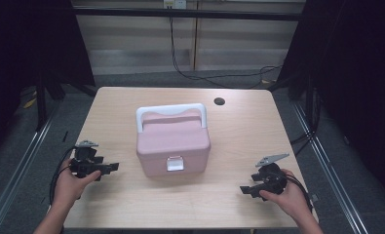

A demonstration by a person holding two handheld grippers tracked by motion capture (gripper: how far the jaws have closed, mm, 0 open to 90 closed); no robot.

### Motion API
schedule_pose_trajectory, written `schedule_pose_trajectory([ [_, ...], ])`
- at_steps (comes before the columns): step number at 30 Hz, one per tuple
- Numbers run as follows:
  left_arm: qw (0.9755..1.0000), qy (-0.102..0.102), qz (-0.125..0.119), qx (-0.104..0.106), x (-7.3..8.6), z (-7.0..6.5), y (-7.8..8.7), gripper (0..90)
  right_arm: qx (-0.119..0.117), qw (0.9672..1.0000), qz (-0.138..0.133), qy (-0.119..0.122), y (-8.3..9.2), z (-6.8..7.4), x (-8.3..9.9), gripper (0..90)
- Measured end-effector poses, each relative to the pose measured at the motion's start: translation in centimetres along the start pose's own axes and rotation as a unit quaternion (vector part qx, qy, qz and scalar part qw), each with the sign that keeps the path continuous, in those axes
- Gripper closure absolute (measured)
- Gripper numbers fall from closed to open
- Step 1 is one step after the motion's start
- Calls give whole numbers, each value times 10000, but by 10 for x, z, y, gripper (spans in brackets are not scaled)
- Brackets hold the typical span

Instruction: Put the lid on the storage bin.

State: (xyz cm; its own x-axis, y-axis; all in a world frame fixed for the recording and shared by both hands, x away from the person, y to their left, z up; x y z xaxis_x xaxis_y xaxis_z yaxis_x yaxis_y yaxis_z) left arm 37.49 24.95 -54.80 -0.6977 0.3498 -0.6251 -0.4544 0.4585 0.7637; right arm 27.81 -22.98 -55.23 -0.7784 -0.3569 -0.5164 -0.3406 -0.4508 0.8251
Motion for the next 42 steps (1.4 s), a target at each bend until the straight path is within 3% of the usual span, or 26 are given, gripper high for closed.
schedule_pose_trajectory([
  [13,9997,-204,45,-99,15,5,-4,222,127,9998,-125,125,-5,-6,7,260],
  [23,9988,-424,-165,-152,18,5,-5,201,153,9990,-309,272,-5,-5,10,243],
  [31,9971,-626,-401,-172,20,5,-6,184,193,9978,-482,405,-6,-5,12,228],
  [42,9921,-1158,-378,-302,25,4,-7,153,263,9952,-672,659,-8,-4,14,174],
])
Point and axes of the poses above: each handheld gripper's, and its own axes: y roughly backward along the jaws, x roughly out of its underside, z roughly to its left, the point moved 9 cm from there along -y, roughly forward along the jaws, and after that the axes turned 4 degrees about -y, right-handed, at the moved point
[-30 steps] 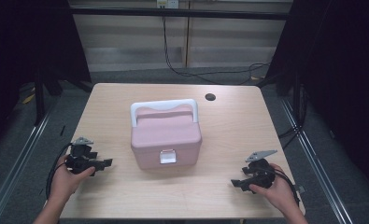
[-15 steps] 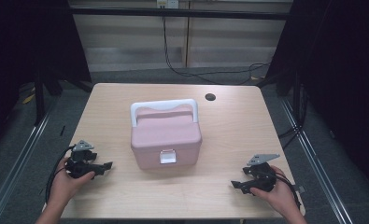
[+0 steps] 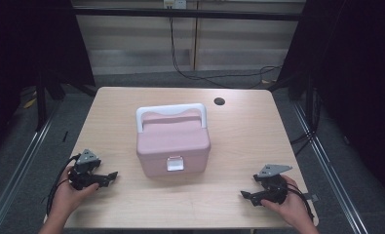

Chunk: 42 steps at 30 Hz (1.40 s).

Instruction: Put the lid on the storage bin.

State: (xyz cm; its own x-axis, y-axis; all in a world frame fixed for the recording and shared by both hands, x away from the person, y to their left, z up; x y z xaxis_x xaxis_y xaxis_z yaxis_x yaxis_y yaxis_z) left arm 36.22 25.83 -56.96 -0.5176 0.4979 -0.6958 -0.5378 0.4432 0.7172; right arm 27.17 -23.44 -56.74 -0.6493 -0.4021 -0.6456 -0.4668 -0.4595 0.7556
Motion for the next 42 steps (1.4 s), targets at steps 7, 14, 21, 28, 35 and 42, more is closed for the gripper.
schedule_pose_trajectory([
  [7,9999,7,-140,0,1,-1,0,136,27,9999,-106,127,-1,0,1,169],
  [14,9999,-36,-150,8,2,-1,0,125,38,9995,-223,224,-1,0,2,160],
  [21,9999,-20,-149,50,1,-2,-1,110,56,9988,-444,174,-3,-2,2,148],
  [28,10000,-1,-74,-1,2,-1,-2,62,100,9986,-488,154,-4,-2,2,140],
  [35,10000,11,-48,2,2,-2,-3,42,112,9986,-485,158,-4,-2,2,140],
  [42,10000,10,-45,1,2,-2,-3,42,117,9986,-485,158,-4,-3,2,140],
])
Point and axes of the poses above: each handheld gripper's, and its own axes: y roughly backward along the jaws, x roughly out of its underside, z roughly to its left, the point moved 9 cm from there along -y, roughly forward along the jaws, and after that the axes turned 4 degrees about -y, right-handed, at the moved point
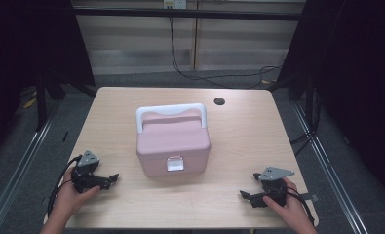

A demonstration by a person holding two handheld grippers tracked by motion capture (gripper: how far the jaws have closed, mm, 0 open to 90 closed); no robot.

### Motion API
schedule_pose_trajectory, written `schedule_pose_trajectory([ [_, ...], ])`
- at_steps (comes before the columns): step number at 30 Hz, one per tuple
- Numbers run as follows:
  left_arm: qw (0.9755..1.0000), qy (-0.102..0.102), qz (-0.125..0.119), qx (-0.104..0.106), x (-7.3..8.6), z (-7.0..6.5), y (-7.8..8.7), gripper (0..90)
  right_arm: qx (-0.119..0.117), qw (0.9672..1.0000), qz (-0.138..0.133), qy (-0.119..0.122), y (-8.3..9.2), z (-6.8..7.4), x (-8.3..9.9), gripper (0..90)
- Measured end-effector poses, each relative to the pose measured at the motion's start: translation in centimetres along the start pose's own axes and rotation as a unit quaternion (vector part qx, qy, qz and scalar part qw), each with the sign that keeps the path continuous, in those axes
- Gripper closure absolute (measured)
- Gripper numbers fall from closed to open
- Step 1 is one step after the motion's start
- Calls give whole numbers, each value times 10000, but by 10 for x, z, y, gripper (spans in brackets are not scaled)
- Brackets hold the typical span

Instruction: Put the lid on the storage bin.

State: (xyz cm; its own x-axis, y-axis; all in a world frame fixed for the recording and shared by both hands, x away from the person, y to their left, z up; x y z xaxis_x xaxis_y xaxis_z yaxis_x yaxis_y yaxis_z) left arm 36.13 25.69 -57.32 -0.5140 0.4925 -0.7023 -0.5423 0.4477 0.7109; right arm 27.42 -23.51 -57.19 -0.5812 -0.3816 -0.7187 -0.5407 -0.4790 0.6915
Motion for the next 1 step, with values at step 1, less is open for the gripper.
schedule_pose_trajectory([
  [1,10000,0,-1,1,0,0,0,42,-3,10000,-3,5,0,0,0,140],
])
Point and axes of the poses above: each handheld gripper's, and its own axes: y roughly backward along the jaws, x roughly out of its underside, z roughly to its left, the point moved 9 cm from there along -y, roughly forward along the jaws, and after that the axes turned 4 degrees about -y, right-handed, at the moved point
